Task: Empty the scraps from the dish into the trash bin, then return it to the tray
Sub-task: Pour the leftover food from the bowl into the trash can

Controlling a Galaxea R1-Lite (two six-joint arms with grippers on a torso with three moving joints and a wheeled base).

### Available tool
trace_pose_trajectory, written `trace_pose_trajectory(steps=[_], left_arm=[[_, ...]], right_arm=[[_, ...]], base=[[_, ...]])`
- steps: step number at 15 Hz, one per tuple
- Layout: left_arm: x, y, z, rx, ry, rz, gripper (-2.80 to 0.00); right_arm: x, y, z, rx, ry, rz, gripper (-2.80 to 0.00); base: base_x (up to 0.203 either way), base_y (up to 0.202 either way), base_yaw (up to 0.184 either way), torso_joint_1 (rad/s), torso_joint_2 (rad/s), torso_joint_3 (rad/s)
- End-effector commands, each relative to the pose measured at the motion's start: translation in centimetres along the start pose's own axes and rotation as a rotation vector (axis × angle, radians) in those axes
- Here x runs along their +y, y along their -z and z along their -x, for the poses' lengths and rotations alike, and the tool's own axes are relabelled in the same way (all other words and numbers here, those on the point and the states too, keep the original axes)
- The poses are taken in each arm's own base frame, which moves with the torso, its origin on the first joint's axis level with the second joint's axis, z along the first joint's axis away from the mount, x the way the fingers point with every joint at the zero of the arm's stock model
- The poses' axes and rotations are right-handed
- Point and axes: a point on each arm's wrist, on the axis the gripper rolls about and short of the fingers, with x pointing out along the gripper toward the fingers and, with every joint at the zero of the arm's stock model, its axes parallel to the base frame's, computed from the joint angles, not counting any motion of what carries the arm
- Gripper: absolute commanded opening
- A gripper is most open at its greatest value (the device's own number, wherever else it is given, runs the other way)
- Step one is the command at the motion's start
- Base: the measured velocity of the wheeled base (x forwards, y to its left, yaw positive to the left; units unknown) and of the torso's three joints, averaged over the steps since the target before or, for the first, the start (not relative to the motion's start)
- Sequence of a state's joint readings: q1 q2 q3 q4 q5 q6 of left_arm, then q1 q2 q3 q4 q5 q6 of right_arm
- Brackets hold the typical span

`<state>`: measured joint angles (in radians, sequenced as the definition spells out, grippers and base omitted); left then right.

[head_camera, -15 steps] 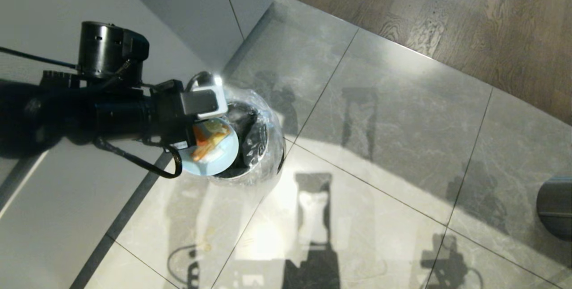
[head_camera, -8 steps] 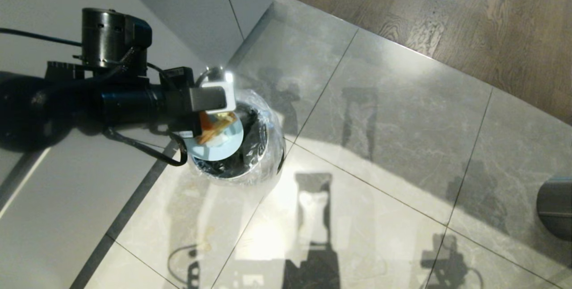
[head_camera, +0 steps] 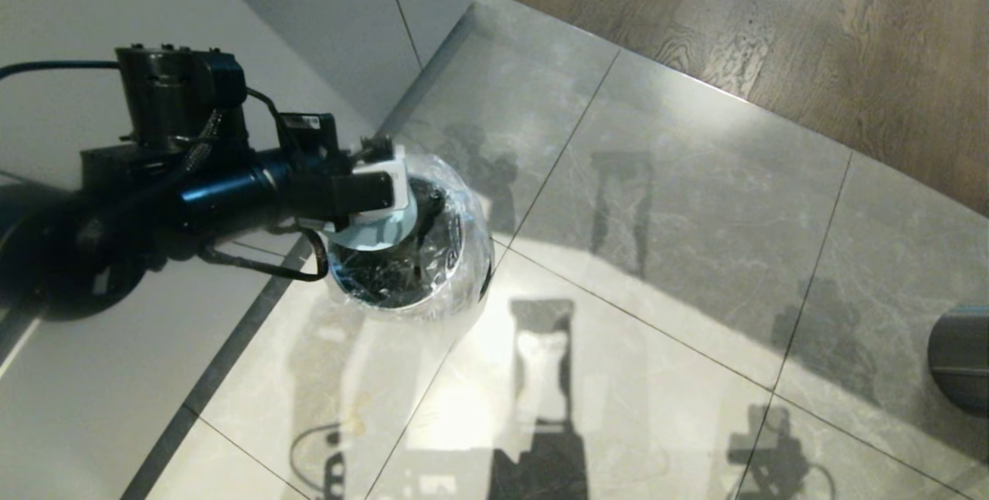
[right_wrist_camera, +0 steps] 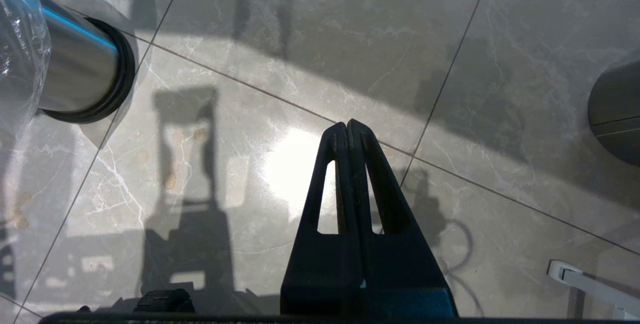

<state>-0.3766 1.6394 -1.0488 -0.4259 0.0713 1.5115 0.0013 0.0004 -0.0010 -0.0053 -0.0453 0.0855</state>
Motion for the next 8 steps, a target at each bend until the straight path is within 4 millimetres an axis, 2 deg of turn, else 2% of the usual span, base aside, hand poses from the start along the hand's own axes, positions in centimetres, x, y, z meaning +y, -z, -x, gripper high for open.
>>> trace_pose_trajectory(steps=[1,4,8], left_arm=[[-0.2,0.1,0.1,0.026,-0.043,-0.176,-2.80],[0.0,0.0,-0.7,0.066,-0.149,-0.367,-2.80],[-1.8,0.1,-1.0,0.105,-0.289,-0.481,-2.80]], right_arm=[[0.0,0.0,0.0,-0.002,0.000,0.000,-2.80],[0.0,0.0,0.0,-0.002,0.000,0.000,-2.80],[0.0,0.0,0.0,-0.002,-0.001,0.000,-2.80]], base=[[0.000,0.000,0.000,0.000,0.00,0.000],[0.000,0.000,0.000,0.000,0.00,0.000],[0.000,0.000,0.000,0.000,0.00,0.000]])
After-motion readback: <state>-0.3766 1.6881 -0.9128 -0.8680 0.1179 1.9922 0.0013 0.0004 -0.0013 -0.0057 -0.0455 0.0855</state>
